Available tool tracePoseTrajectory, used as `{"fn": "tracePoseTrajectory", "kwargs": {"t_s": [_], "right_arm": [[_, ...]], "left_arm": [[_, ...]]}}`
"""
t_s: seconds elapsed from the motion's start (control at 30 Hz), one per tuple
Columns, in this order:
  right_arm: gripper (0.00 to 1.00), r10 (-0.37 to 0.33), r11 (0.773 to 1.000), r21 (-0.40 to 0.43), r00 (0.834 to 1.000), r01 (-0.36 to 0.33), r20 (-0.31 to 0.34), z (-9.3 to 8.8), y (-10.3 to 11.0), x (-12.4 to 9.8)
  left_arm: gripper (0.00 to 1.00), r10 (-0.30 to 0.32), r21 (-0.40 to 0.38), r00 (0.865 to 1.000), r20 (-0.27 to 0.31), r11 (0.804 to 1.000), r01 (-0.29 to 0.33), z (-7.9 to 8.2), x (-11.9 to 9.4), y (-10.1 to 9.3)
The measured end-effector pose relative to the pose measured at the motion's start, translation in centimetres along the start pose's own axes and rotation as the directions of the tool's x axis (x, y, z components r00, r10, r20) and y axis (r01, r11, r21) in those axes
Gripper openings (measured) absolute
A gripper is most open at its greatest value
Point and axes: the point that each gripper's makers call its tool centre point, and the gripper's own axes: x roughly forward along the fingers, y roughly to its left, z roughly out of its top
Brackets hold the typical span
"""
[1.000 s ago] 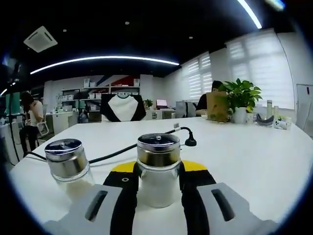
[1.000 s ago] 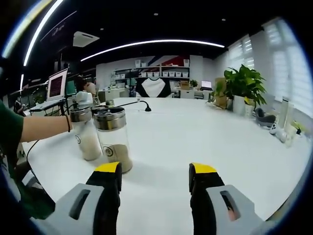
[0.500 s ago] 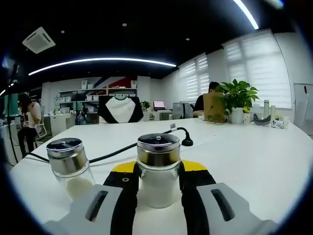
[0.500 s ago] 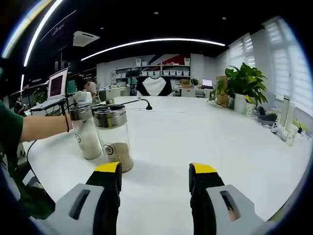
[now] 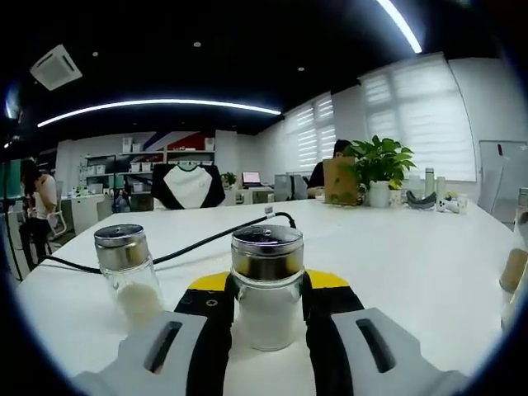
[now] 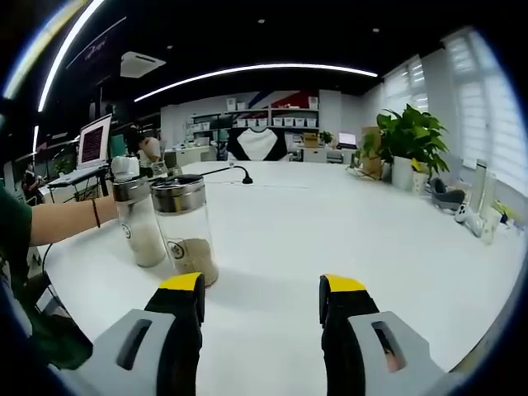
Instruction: Rotate the seasoning bottle until the label or dispensing opening points toward the visible target arrow and the bottle remains upright within the marked orientation range
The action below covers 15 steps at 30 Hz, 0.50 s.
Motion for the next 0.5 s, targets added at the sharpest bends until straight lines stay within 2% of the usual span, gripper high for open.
{"fn": "tracePoseTrajectory", "kwargs": {"t_s": [0.17,0.27,0.3,0.33,0.5], "right_arm": [[0.56,-0.005,1.000,0.003,1.000,0.005,-0.007,-0.3,-0.3,0.1],[0.56,-0.011,1.000,-0.002,1.000,0.011,-0.010,-0.3,-0.4,0.1],[0.56,-0.018,1.000,-0.012,1.000,0.018,-0.010,-0.3,-0.6,0.1],[0.56,-0.021,1.000,-0.014,1.000,0.021,-0.011,-0.3,-0.6,0.0],[0.56,-0.038,0.999,-0.031,0.999,0.037,-0.016,-0.4,-0.9,-0.1]], "left_arm": [[0.34,-0.022,0.007,1.000,-0.008,1.000,0.022,-0.2,-1.2,-0.6],[0.34,-0.041,-0.016,0.999,-0.007,0.999,0.041,-0.3,-1.8,-1.0],[0.33,-0.044,-0.009,0.999,-0.004,0.999,0.044,-0.3,-1.9,-1.1],[0.33,-0.055,0.030,0.998,-0.008,0.998,0.055,-0.3,-2.1,-1.3],[0.33,-0.072,0.021,0.997,-0.011,0.997,0.072,-0.6,-3.6,-2.1]]}}
